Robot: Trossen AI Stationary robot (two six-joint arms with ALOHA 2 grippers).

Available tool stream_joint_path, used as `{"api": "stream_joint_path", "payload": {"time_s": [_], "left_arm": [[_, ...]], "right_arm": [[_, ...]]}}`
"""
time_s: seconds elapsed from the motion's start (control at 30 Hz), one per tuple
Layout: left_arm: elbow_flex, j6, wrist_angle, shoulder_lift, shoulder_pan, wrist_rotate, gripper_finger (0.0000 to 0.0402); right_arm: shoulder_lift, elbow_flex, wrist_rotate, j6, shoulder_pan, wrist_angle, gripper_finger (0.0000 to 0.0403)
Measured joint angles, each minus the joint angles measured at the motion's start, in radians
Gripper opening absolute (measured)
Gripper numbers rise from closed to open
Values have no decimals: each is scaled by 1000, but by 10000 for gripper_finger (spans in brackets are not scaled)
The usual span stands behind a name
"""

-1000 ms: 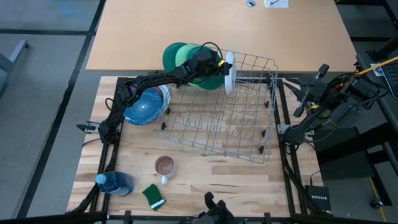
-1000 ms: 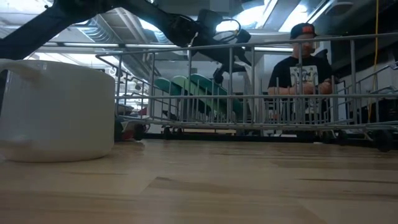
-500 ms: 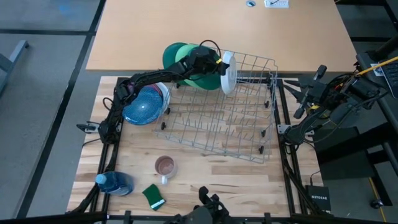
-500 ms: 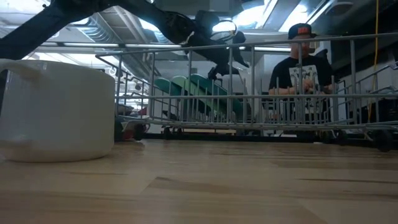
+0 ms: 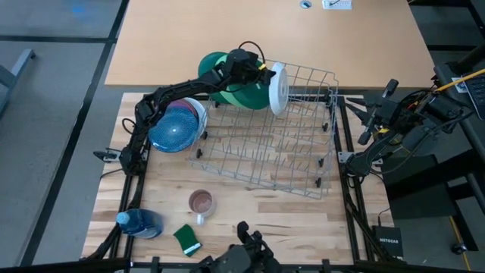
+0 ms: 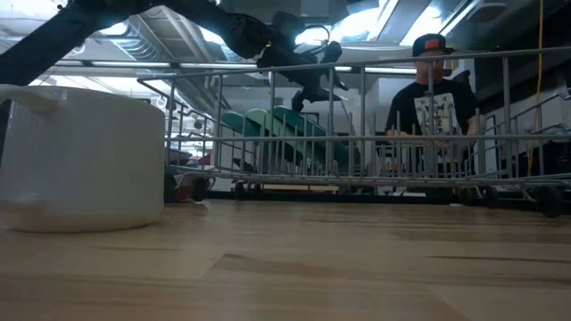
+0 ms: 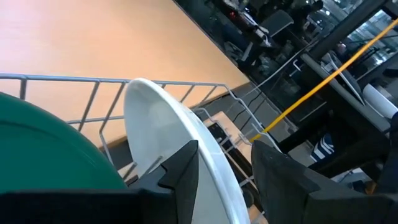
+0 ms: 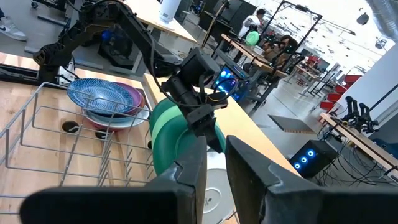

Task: Sort dishes
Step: Put the bottom white plate into the dishwasher rack, then put the blue plate into the dishwasher rack

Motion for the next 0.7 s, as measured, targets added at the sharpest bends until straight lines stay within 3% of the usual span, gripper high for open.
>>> {"api": "stream_joint_path", "payload": {"time_s": [0.7], "left_arm": [[-2,3,-14,-26,47,15,136]], "right_arm": [[0,0,3,5,0,0,65]]}}
